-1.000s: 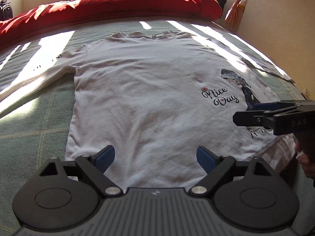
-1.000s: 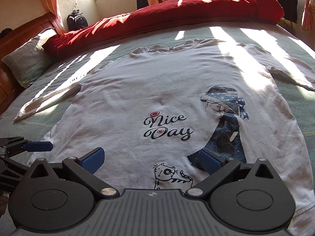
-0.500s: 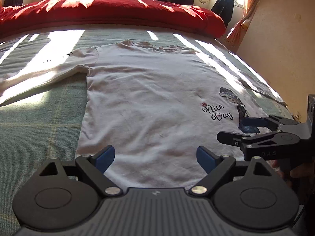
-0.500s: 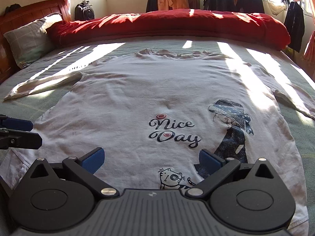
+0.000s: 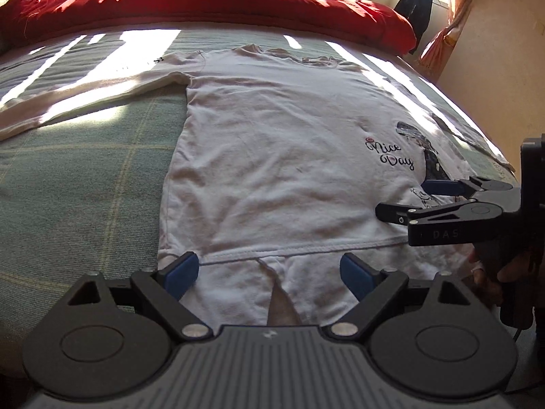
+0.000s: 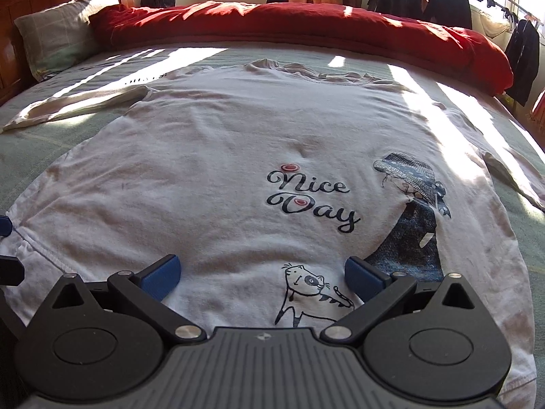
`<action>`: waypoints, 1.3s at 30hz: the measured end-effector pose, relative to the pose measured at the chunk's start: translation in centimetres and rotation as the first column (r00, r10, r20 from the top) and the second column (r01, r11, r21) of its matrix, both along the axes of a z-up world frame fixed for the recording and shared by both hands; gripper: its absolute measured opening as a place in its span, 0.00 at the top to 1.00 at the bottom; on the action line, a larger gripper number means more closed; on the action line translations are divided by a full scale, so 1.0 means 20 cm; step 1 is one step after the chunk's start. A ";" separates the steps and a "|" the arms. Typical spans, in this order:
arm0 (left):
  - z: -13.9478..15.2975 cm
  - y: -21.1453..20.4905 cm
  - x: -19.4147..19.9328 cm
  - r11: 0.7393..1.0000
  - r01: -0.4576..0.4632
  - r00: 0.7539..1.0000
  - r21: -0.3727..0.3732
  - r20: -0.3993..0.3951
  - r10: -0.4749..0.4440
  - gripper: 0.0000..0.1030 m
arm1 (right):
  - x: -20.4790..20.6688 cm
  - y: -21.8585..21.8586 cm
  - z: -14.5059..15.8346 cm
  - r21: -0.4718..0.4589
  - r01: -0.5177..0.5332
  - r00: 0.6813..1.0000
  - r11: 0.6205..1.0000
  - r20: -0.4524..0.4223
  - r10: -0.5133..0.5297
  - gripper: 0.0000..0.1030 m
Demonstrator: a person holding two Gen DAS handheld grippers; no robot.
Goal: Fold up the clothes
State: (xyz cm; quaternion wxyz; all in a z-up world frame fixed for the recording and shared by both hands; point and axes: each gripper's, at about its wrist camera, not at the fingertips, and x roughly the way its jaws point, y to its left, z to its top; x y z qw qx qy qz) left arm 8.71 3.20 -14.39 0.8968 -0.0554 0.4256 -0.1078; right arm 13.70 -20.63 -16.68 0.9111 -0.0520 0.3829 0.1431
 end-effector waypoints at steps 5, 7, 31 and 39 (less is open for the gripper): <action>0.00 -0.02 0.05 1.000 0.011 1.000 0.008 0.030 -0.011 0.13 | -0.09 -0.01 0.04 0.011 0.002 0.999 1.000 0.036 -0.002 0.00; -0.05 -0.02 0.08 1.000 -0.023 1.000 -0.005 -0.021 0.023 0.13 | -0.11 0.01 0.04 -0.017 -0.021 0.998 1.000 0.062 0.022 0.00; -0.11 -0.44 0.34 0.975 0.184 0.981 0.124 0.034 -0.189 0.12 | 0.41 -0.36 0.01 -0.005 0.204 0.979 0.979 -0.013 -0.204 0.00; -0.06 -0.40 0.14 0.941 0.305 0.952 0.147 -0.027 -0.304 0.02 | 0.26 -0.39 -0.04 0.009 0.171 0.985 0.985 0.037 -0.171 0.00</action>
